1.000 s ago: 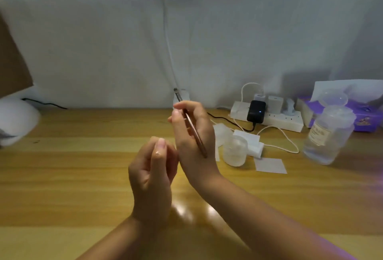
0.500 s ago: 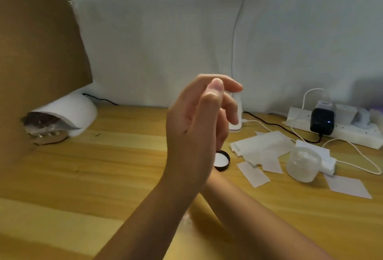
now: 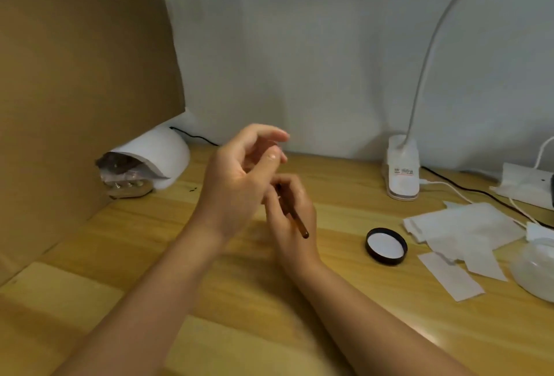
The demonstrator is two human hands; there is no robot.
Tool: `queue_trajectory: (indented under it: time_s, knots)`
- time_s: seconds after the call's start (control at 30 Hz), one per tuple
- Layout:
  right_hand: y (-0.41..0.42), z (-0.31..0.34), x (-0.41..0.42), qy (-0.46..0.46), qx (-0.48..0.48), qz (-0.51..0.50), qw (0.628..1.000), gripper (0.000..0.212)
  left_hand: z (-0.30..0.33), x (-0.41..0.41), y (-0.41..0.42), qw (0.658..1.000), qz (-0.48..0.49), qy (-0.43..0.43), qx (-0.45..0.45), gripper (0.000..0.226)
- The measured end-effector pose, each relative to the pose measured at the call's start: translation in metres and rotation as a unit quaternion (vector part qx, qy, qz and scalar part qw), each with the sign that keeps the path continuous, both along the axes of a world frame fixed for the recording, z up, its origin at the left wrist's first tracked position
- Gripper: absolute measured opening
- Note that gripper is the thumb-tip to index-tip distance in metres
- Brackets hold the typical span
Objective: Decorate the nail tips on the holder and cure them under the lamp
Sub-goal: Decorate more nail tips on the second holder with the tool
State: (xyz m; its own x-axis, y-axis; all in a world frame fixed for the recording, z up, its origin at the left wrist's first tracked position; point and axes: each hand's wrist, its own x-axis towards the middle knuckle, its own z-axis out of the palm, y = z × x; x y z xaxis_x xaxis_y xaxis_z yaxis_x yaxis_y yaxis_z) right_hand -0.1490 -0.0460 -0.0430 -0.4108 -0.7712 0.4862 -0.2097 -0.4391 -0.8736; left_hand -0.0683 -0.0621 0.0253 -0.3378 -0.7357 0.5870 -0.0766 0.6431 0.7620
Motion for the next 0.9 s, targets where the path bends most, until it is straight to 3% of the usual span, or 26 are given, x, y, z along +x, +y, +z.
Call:
queue_trajectory:
  time_s: [0.07, 0.13, 0.27, 0.37, 0.47, 0.53, 0.77, 0.9]
  knots:
    - [-0.002, -0.001, 0.003, 0.008, 0.008, -0.005, 1.0, 0.019, -0.006, 0.028, -0.027, 0.988, 0.104, -0.116, -0.018, 0.023]
    - [-0.004, -0.003, 0.005, 0.01, 0.017, -0.003, 1.0, 0.025, -0.016, 0.057, -0.051, 0.94, 0.178, -0.291, 0.005, 0.032]
    - [-0.007, -0.006, 0.005, 0.036, 0.027, 0.011, 0.999, 0.025, -0.03, 0.097, -0.078, 0.755, 0.264, -0.6, 0.0, 0.054]
    - [-0.008, -0.007, 0.004, 0.037, 0.032, 0.013, 0.999, 0.026, -0.032, 0.107, -0.091, 0.624, 0.27, -0.729, -0.076, 0.051]
    - [-0.009, -0.008, 0.003, 0.03, 0.038, 0.016, 0.999, 0.025, -0.033, 0.107, -0.104, 0.541, 0.261, -0.788, -0.131, 0.042]
    - [-0.009, -0.007, 0.003, 0.029, 0.041, 0.022, 0.998, 0.024, -0.035, 0.103, -0.11, 0.508, 0.27, -0.805, -0.143, 0.04]
    - [-0.01, -0.008, 0.002, 0.022, 0.05, 0.04, 0.998, 0.02, -0.042, 0.101, -0.127, 0.414, 0.278, -0.846, -0.186, 0.04]
    - [-0.012, -0.009, 0.001, 0.024, 0.046, 0.045, 0.998, 0.012, -0.043, 0.103, -0.129, 0.398, 0.272, -0.851, -0.207, 0.037]
